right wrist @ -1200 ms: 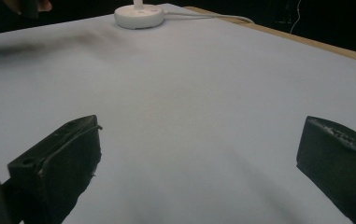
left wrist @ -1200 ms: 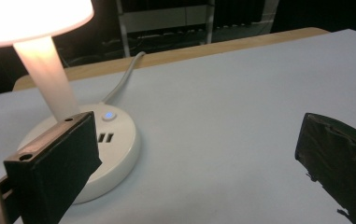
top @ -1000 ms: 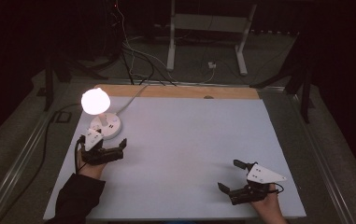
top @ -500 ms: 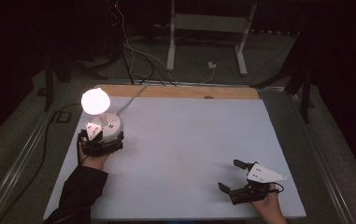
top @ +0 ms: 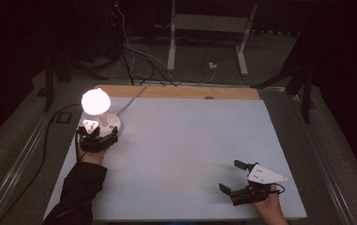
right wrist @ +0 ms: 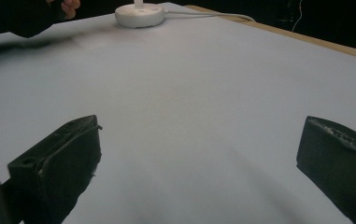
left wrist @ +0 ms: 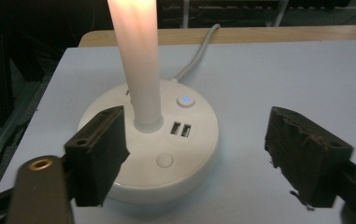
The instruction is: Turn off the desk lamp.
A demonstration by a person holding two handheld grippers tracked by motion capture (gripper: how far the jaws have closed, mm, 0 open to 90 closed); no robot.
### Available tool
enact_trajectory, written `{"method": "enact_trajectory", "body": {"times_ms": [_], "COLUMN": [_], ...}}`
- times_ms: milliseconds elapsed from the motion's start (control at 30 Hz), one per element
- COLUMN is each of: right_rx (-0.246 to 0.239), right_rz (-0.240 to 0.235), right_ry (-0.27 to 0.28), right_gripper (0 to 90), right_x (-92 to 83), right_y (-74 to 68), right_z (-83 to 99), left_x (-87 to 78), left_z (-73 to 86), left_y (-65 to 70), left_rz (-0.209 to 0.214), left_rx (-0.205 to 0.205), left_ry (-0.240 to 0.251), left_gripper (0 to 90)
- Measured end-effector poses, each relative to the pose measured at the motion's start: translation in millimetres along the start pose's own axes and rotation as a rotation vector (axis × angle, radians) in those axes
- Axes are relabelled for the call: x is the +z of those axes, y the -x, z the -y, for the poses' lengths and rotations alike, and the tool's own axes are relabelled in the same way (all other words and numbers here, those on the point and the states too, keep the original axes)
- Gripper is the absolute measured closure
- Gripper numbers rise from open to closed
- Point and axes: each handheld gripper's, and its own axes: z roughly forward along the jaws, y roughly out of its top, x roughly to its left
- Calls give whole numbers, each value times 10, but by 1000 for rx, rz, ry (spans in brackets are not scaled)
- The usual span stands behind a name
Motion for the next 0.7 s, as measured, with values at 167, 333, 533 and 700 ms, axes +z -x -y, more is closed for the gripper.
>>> {"method": "enact_trajectory", "body": {"times_ms": [167,333,533,700], "right_rx": [-1,-1,0,-5], "right_rz": [-2,-6,-7,-8], "right_ry": [1,-1,-2,-6], "right_gripper": [0,0,0,0], "right_x": [-3,0,2,4], "right_y": [-2,-3,-2,-9], "right_z": [0,0,1,2], "left_x": [18,38,63,97], "left_z": [17,25,41,61], "left_y": [-9,-41,-91,-124], "left_rz": [-33,-27,-18,-7], "left_rx": [19,21,40,50], "left_ry": [1,-10,-30,-56], "left_gripper": [439,693,837,900]}}
